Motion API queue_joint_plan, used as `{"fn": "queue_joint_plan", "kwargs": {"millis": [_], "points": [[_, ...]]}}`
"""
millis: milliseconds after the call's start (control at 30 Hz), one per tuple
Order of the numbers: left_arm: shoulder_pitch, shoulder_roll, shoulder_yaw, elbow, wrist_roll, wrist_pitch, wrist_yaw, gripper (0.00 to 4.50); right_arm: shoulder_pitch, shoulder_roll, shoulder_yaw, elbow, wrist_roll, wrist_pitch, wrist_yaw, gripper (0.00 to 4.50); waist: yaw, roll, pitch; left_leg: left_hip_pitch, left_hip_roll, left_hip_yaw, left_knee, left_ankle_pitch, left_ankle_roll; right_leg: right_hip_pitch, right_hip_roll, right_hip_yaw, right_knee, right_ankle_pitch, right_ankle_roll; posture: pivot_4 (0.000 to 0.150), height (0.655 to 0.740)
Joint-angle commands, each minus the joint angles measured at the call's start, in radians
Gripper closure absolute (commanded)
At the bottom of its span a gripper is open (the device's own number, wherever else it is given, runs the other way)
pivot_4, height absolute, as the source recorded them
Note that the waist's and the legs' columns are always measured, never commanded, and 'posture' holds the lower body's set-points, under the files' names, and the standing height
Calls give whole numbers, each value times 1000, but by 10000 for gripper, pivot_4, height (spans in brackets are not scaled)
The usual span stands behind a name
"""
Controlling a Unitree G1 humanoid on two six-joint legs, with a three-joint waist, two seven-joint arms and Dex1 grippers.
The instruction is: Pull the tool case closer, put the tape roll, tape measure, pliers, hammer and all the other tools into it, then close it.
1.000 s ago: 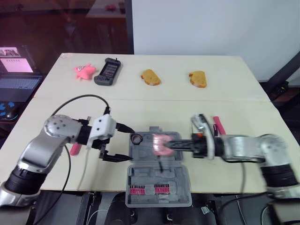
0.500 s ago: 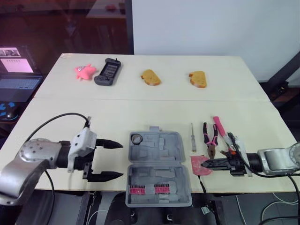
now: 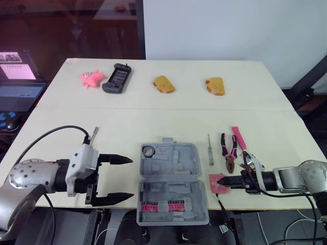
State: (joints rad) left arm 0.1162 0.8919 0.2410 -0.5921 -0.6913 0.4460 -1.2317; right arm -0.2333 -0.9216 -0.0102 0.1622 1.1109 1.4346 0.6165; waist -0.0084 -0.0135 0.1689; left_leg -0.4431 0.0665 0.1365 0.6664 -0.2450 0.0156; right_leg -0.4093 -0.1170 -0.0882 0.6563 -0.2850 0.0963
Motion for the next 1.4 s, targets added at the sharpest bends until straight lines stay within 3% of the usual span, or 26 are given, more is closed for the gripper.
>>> {"fn": "queue_joint_plan", "kwargs": {"millis": [33,67,100,367,500,667,833,933,1133,1400], "points": [[-31,5,-21,-11,-28,3,-2,0,12,-9,-63,-25,-25,17,29,6893,0,0,0,0,0,0,0,0,0,0,0,0,0,0,0,1500,7188],[-40,5,-26,-6,-29,4,-4,0,17,-19,-78,-34,-28,22,34,1547,0,0,0,0,0,0,0,0,0,1,0,0,0,0,0,1500,7188],[-46,5,-30,-3,-30,5,-5,0,21,-25,-89,-40,-31,27,39,661,0,0,0,0,0,0,0,0,0,0,0,0,0,0,0,1500,7188],[-98,-5,-78,39,-38,-1,-31,0,75,-157,-237,-253,-21,75,79,661,-1,2,0,0,0,0,0,0,0,0,0,0,0,0,0,1500,7188],[-132,-16,-104,68,-37,0,-43,0,180,-246,-298,-491,-153,-183,178,661,1,3,0,0,0,0,-1,0,0,0,0,0,-1,0,0,1500,7188],[-182,-30,-148,120,-12,-15,-60,0,384,-299,-348,-701,-477,-652,328,661,10,3,0,0,0,0,-1,0,0,1,1,0,-2,0,1,1500,7188],[-208,-47,-176,134,-5,-23,-64,0,474,-419,-213,-692,-778,-990,438,661,14,3,1,0,-1,0,0,0,-1,1,1,0,-3,-1,1,1500,7188],[-211,-53,-179,131,-7,-20,-59,0,424,-365,-161,-693,-754,-960,424,661,14,3,1,0,0,0,0,3,-6,1,1,0,-3,-1,1,1500,7188],[-193,-53,-160,98,-17,-12,-31,0,384,-296,12,-615,-916,-1071,398,661,18,2,1,0,0,-1,0,4,-6,2,1,0,-3,-1,1,1500,7188],[-146,-42,-128,59,-20,-2,13,0,334,-190,122,-516,-1014,-1142,386,661,18,3,1,1,-1,-1,1,4,-6,2,1,0,-3,-1,1,1500,7188]]}}
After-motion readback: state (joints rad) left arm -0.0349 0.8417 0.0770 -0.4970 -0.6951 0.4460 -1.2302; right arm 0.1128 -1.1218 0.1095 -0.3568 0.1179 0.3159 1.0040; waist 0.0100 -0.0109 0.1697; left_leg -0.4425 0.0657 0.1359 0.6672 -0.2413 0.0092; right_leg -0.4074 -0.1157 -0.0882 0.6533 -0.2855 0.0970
